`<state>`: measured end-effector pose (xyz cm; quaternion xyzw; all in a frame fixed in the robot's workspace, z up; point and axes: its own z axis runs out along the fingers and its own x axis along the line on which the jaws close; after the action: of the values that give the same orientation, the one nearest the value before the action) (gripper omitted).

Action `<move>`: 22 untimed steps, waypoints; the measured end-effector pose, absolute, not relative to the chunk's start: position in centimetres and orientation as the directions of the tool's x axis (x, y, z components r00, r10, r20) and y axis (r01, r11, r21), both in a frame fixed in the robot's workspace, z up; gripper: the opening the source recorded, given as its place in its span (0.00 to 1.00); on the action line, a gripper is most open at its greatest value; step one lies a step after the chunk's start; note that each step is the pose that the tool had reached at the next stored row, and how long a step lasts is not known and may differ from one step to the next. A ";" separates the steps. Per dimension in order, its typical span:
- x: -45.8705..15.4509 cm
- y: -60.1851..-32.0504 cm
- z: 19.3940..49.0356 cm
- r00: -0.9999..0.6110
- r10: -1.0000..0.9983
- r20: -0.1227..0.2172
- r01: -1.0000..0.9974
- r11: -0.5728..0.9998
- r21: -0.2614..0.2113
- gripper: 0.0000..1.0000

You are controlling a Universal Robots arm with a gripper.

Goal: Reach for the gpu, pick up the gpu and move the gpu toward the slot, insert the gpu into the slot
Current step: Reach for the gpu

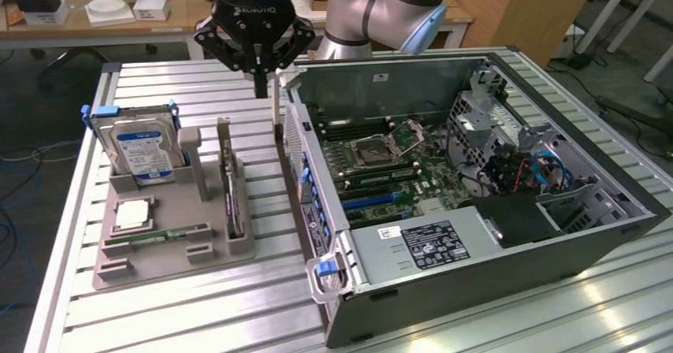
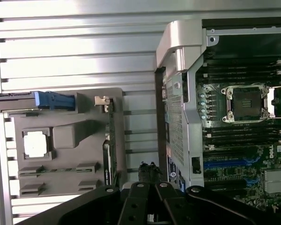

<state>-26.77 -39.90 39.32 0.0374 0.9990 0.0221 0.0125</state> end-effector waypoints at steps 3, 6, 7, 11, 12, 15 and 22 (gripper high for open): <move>-27.3 -39.9 39.3 -0.997 0.075 -0.023 0.074 0.996 0.045 0.10; -27.7 -39.9 39.3 -0.997 0.075 -0.023 0.074 0.996 0.045 0.10; -27.9 -39.9 39.3 -0.997 0.075 -0.023 0.074 0.996 0.045 0.10; -28.6 -39.9 39.3 -0.997 0.075 -0.023 0.074 0.996 0.045 0.10; -28.8 -39.9 39.3 -0.997 0.075 -0.023 0.074 0.996 0.045 0.10; -29.3 -39.9 39.3 -0.997 0.075 -0.023 0.074 0.996 0.045 0.10; -30.3 -39.9 39.3 -0.997 0.075 -0.023 0.074 0.996 0.045 0.10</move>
<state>-30.27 -39.90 39.32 0.0374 0.9990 0.0221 0.0125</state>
